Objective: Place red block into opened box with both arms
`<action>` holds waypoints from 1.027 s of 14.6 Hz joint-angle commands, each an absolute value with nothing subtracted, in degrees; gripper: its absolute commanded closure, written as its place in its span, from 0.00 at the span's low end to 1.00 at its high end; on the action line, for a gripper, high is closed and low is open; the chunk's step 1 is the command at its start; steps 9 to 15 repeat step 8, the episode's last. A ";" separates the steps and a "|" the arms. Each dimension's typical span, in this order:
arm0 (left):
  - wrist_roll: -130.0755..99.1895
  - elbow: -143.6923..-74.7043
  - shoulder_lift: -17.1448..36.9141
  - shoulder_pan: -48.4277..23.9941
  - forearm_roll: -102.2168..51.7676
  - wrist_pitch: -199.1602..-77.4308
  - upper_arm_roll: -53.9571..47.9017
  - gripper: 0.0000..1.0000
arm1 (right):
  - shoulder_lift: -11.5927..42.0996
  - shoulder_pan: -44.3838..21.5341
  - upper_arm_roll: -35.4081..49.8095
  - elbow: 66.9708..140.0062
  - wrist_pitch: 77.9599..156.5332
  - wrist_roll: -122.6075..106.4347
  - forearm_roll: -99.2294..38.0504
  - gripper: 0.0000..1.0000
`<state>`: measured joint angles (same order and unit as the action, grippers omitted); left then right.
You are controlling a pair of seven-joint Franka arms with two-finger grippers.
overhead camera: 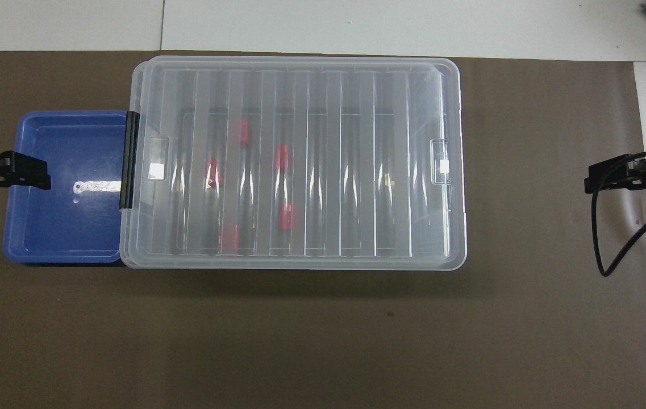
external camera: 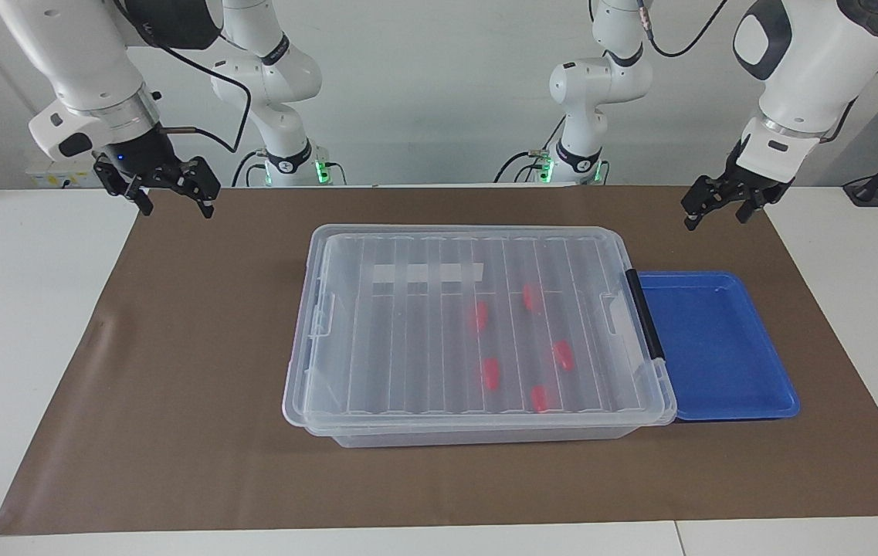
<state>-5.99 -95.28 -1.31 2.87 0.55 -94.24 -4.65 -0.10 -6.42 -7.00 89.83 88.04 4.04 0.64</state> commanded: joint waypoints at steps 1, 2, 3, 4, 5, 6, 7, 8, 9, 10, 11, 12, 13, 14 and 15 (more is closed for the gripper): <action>-6.42 -97.12 -2.81 3.69 -0.53 -95.54 -5.01 0.00 | -0.09 -5.98 -6.33 89.30 85.52 3.70 -0.62 0.00; -6.42 -97.21 -2.81 3.69 -0.53 -95.54 -5.01 0.00 | -0.09 -5.89 -6.50 89.30 85.60 0.39 -0.62 0.00; -6.42 -97.38 -2.90 3.60 -0.53 -95.71 -5.01 0.00 | 0.00 -5.89 -6.68 89.21 85.61 -1.91 -0.53 0.00; -6.42 -97.47 -2.90 3.60 -0.53 -95.71 -5.01 0.00 | 0.00 -5.80 -6.77 89.12 85.61 -1.85 -0.44 0.00; -6.42 -97.47 -2.90 3.60 -0.53 -95.80 -5.01 0.00 | 0.00 -5.89 -6.68 89.12 85.61 -1.41 -0.27 0.00; -6.50 -97.47 -2.90 3.52 -0.53 -95.97 -5.01 0.00 | 0.00 -5.98 -6.68 89.12 85.69 -0.54 -0.18 0.00; -6.50 -97.56 -2.90 3.52 -0.53 -96.06 -5.01 0.00 | 0.00 -5.98 -6.59 89.12 85.78 0.08 -0.09 0.00; -6.50 -97.82 -3.16 3.52 -0.53 -96.15 -5.01 0.00 | 0.00 -6.06 -6.59 89.12 85.96 0.09 0.09 0.00; -6.50 -97.82 -3.16 3.52 -0.53 -96.15 -5.01 0.00 | 0.00 -6.06 -6.59 89.12 85.96 0.09 0.09 0.00; -6.50 -97.82 -3.16 3.52 -0.53 -96.15 -5.01 0.00 | 0.00 -6.06 -6.59 89.12 85.96 0.09 0.09 0.00; -6.50 -97.82 -3.16 3.52 -0.53 -96.15 -5.01 0.00 | 0.00 -6.06 -6.59 89.12 85.96 0.09 0.09 0.00; -6.50 -97.82 -3.16 3.52 -0.53 -96.15 -5.01 0.00 | 0.00 -6.06 -6.59 89.12 85.96 0.09 0.09 0.00; -6.50 -97.82 -3.16 3.52 -0.53 -96.15 -5.01 0.00 | 0.00 -6.06 -6.59 89.12 85.96 0.09 0.09 0.00; -6.50 -97.82 -3.16 3.52 -0.53 -96.15 -5.01 0.00 | 0.00 -6.06 -6.59 89.12 85.96 0.09 0.09 0.00; -6.50 -97.82 -3.16 3.52 -0.53 -96.15 -5.01 0.00 | 0.00 -6.06 -6.59 89.12 85.96 0.09 0.09 0.00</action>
